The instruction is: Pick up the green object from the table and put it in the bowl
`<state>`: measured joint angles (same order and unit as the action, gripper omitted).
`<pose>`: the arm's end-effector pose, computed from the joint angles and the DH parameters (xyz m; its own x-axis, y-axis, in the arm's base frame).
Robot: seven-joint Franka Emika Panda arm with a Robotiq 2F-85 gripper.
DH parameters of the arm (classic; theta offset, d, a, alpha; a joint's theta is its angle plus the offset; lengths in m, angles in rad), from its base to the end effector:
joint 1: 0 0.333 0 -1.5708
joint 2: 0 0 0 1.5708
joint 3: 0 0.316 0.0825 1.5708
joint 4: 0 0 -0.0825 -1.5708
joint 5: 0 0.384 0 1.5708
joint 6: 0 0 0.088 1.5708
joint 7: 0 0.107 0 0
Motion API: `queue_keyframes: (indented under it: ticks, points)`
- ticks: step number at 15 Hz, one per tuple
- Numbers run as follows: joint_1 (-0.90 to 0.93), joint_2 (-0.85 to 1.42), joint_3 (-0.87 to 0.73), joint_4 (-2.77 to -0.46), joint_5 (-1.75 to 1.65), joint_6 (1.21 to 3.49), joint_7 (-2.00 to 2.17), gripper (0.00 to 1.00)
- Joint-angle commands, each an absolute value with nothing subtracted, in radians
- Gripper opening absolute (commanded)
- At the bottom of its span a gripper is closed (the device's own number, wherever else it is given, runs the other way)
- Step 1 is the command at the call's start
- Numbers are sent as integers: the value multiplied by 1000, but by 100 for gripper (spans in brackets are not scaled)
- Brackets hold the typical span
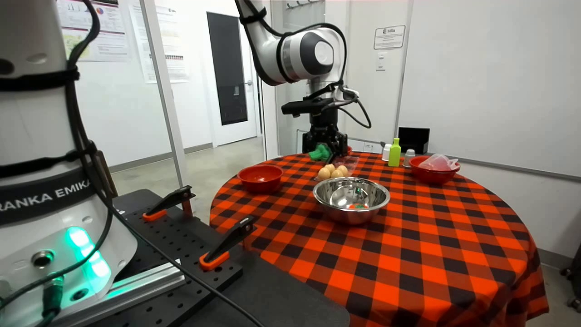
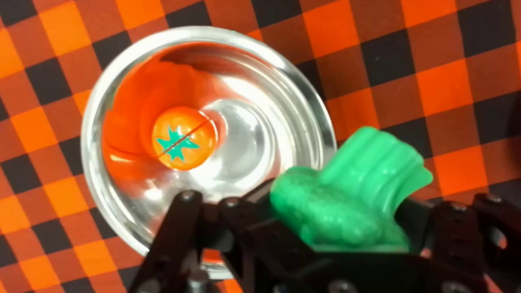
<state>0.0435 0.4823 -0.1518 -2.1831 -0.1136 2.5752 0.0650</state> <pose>0.5445 -0.0601 0.1596 0.9941 -0.0659 -0.0862 -0.0545 -0.9903 0.1279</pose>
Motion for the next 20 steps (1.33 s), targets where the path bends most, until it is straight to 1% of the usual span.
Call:
queue_keyframes:
  ticks: [1,7,8,10,13,15,16,17,20]
  points:
    - [3,509,-174,-2151,-120,2544,108,10]
    - [-58,594,-164,-2101,-75,2536,129,10]
    - [-63,611,-159,-2090,-68,2534,130,12]
    - [-67,643,-150,-2071,-53,2529,130,22]
    - [-67,684,-135,-2040,-30,2523,127,21]
    - [-68,705,-127,-2019,-14,2517,126,24]
    - [-67,713,-125,-2011,-8,2514,126,50]
    - [-68,721,-122,-2002,-2,2512,126,59]
    - [-67,733,-122,-1987,8,2506,127,80]
